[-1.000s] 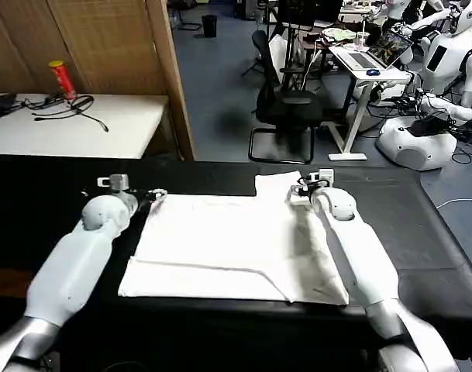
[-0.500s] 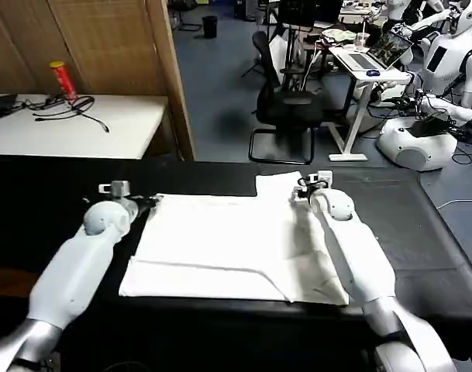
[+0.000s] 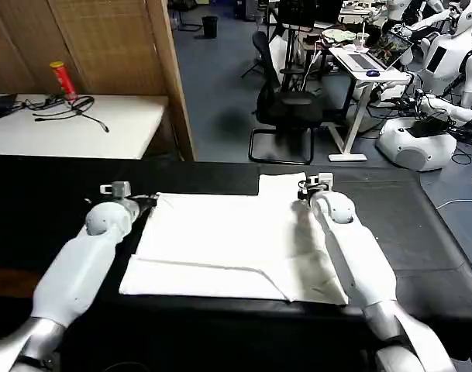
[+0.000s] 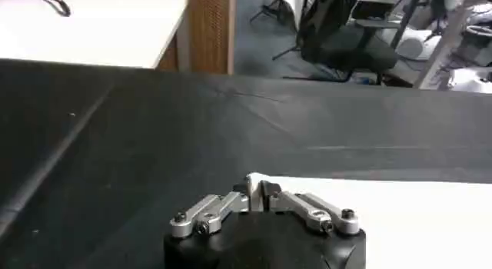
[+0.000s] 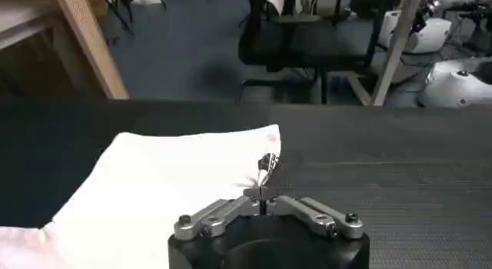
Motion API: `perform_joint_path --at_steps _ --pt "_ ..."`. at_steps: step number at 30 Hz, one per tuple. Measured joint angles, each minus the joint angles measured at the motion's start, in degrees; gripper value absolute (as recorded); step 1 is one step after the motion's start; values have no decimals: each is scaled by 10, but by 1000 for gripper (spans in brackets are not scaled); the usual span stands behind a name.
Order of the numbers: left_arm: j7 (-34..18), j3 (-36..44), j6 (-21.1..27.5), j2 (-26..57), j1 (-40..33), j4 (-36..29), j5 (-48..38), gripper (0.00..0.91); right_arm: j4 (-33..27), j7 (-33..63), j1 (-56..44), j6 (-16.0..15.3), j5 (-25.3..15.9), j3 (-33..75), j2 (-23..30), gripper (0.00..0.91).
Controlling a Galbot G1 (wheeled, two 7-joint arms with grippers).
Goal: Fold and organize the clothes.
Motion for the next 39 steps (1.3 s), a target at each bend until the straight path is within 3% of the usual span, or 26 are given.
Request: perform_joint_path --at_steps 8,18,26,39 --pt "-6 -15 1 15 25 -51 -5 10 44 -30 -18 25 2 4 -21 0" --pt "-14 -59 6 48 87 -155 -27 20 133 -34 -61 22 27 8 -71 0" --pt "-16 -96 13 75 152 -243 -29 20 229 -37 -114 -2 38 19 -119 0" --pt "-20 -134 51 117 223 -318 -45 20 367 -17 -222 -58 40 45 -189 0"
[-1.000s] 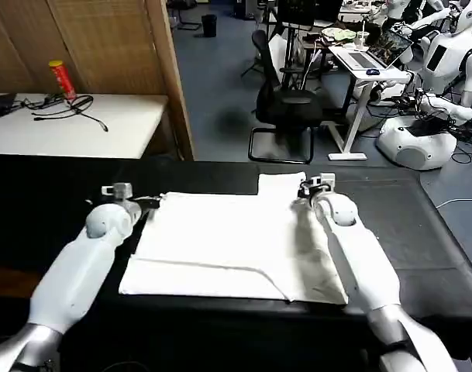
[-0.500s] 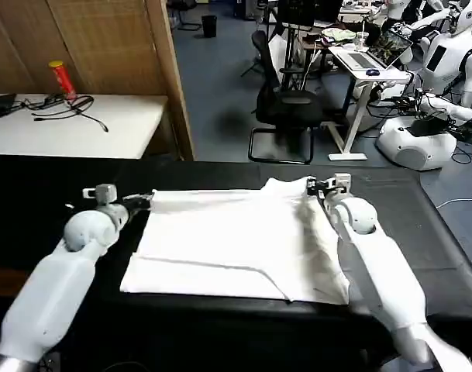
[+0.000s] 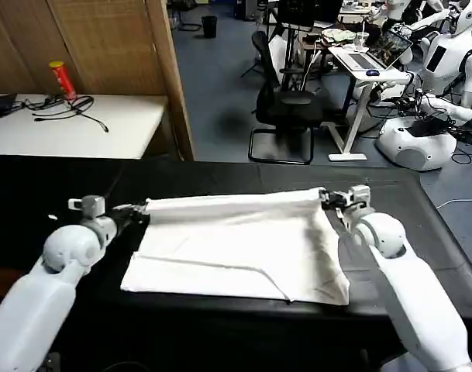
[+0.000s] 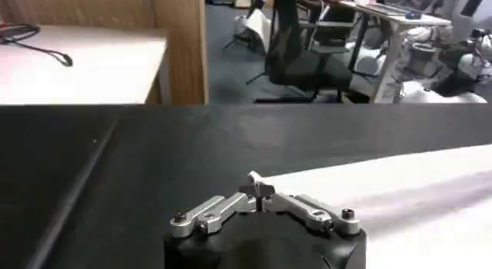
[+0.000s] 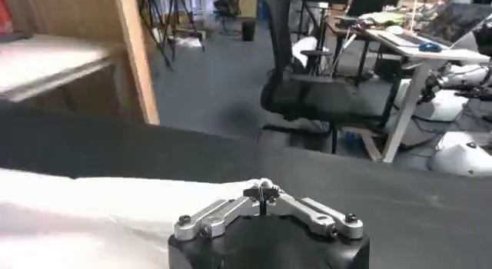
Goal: Fold and organize the clothes.
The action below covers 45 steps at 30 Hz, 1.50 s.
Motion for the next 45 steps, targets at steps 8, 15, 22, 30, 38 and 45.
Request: perform_joint_path --at_steps 8,15,22,30,38,45 --pt "-2 -41 12 20 78 -65 5 20 77 11 -76 -19 0 13 -22 0" --pt "-5 -70 17 20 135 -105 28 20 115 18 -119 -33 1 11 -33 0" --pt "-6 -84 17 15 182 -125 41 20 135 18 -160 -33 1 19 -37 0" --pt "-6 -85 17 8 197 -122 58 20 150 15 -185 -33 1 26 -44 0" --pt "-5 -85 17 3 211 -120 68 20 143 14 -193 -33 -2 24 -40 0" --pt "-7 -88 17 1 219 -130 77 176 142 16 -194 -33 -3 24 -37 497"
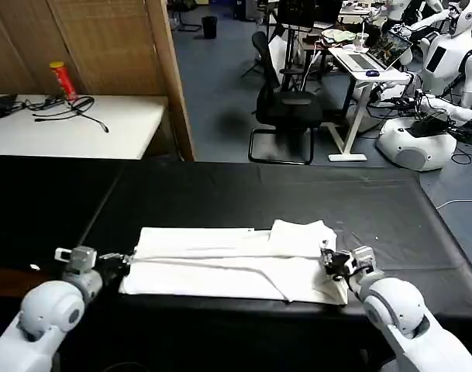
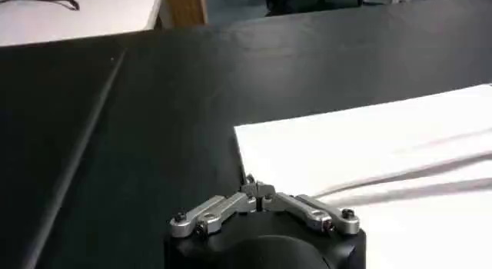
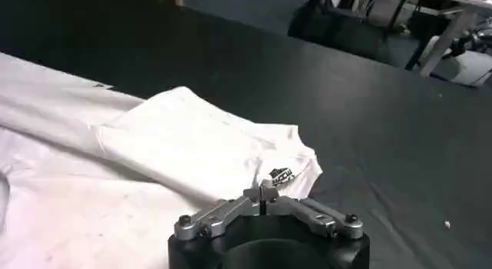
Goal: Fold and organize the clothes.
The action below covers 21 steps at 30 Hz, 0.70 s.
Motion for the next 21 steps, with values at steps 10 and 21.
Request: perform_joint_path --at_steps 10,21 --pt "-29 -13 0 -7 18 -30 21 878 32 17 -10 0 35 28 -10 878" --pt "-40 -31 0 -28 -21 -38 -33 878 -7 47 42 3 45 52 30 878"
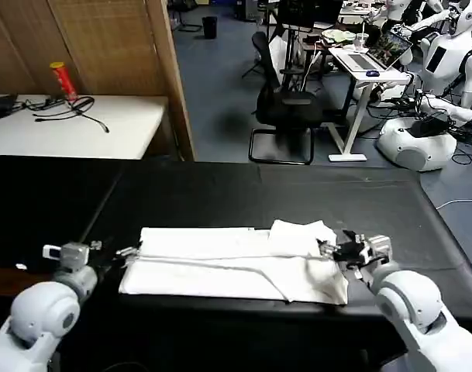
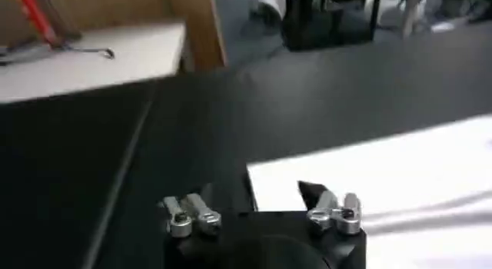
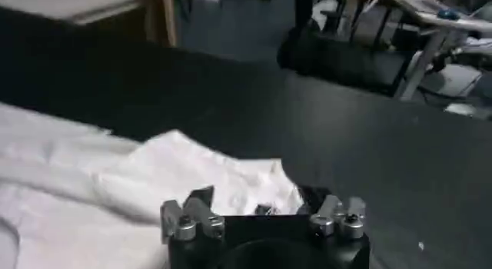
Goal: Fold and organize the clothes.
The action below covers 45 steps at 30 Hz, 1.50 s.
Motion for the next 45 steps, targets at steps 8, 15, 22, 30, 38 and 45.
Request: perform_joint_path --at_steps 8,15,22,30,38,45 --pt "6 31 0 -29 -81 88 -30 878 -111 16 76 47 -6 -32 70 878" --pt "5 41 -4 -39 -104 142 -63 878 -161 17 92 51 -6 -37 106 692" --pt "22 46 -9 -51 -117 177 -69 878 -169 17 94 50 -8 -37 116 673" --pt "24 50 -12 -58 -122 197 -64 283 -170 17 91 50 -12 -38 120 371" --pt "31 53 -19 -59 -117 200 -31 0 -169 17 84 55 -26 -37 134 49" --pt "48 62 -38 -66 -112 192 3 0 -158 32 74 87 -48 -28 150 20"
